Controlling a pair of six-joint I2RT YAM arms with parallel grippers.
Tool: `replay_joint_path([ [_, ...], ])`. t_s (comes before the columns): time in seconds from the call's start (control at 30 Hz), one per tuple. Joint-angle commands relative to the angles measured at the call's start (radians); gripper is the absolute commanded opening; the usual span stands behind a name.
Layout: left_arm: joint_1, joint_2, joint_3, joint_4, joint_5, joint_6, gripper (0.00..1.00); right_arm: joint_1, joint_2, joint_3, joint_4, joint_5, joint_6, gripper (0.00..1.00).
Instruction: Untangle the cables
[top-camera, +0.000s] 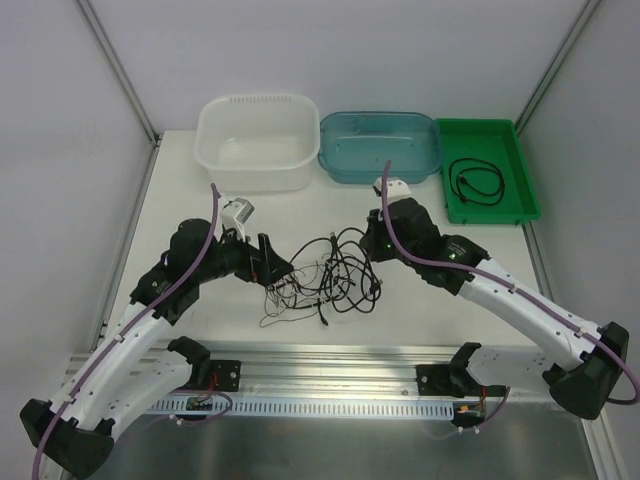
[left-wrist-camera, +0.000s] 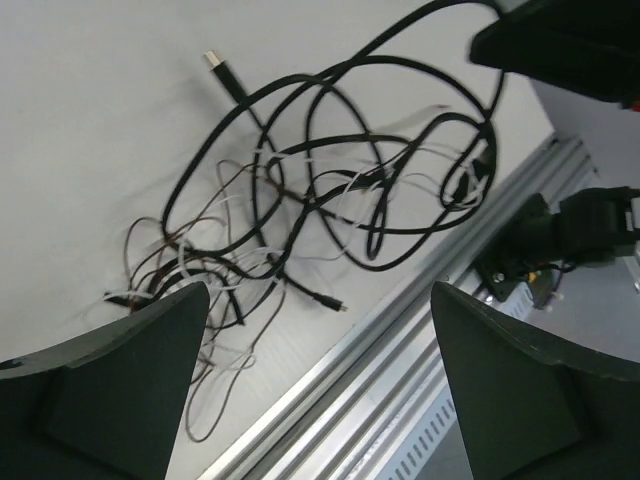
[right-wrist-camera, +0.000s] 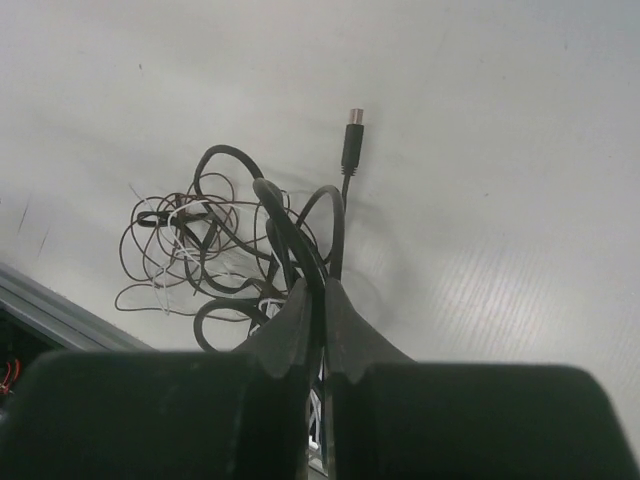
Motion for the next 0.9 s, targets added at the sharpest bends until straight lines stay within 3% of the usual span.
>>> replay_joint_path([
  [0.0,-0.108,-0.005,0.009,0.149,0.038,-0.07,0.94,0.036,0.001,0.021,0.118,-0.017,0.016,0.01],
  [0.23,-0.323,0.21,0.057,0.233,-0.143,-0.034,0.91,0.086,0.029,0.061,0.146,-0.032,0.01,0.01],
  [0.37,-0.413,0.325,0.115,0.243,-0.228,-0.012,0.83,0.101,0.018,0.076,0.146,-0.035,0.009,0.01],
  [0.47,-0.447,0.373,0.134,0.252,-0.27,-0.012,0.67,0.104,0.007,0.076,0.144,-0.031,0.006,0.01],
  [0.5,-0.454,0.38,0.137,0.252,-0.287,-0.014,0.53,0.105,0.0,0.075,0.146,-0.023,0.003,0.01],
  [0.57,-0.463,0.387,0.129,0.252,-0.308,-0.018,0.35,0.104,-0.009,0.067,0.144,-0.017,-0.007,0.01],
  [0.6,-0.464,0.38,0.12,0.253,-0.322,-0.027,0.21,0.104,-0.023,0.064,0.137,0.006,-0.013,0.01],
  [0.63,-0.464,0.356,0.109,0.252,-0.374,-0.035,0.0,0.104,-0.031,0.058,0.131,0.023,-0.028,0.01],
  [0.73,-0.463,0.254,0.042,0.244,-0.469,-0.075,0.0,0.09,-0.071,0.055,0.072,0.1,-0.045,0.01],
  [0.87,-0.435,0.106,-0.041,0.149,-0.665,-0.124,0.0,-0.029,-0.167,0.017,0.031,0.105,-0.025,0.01],
])
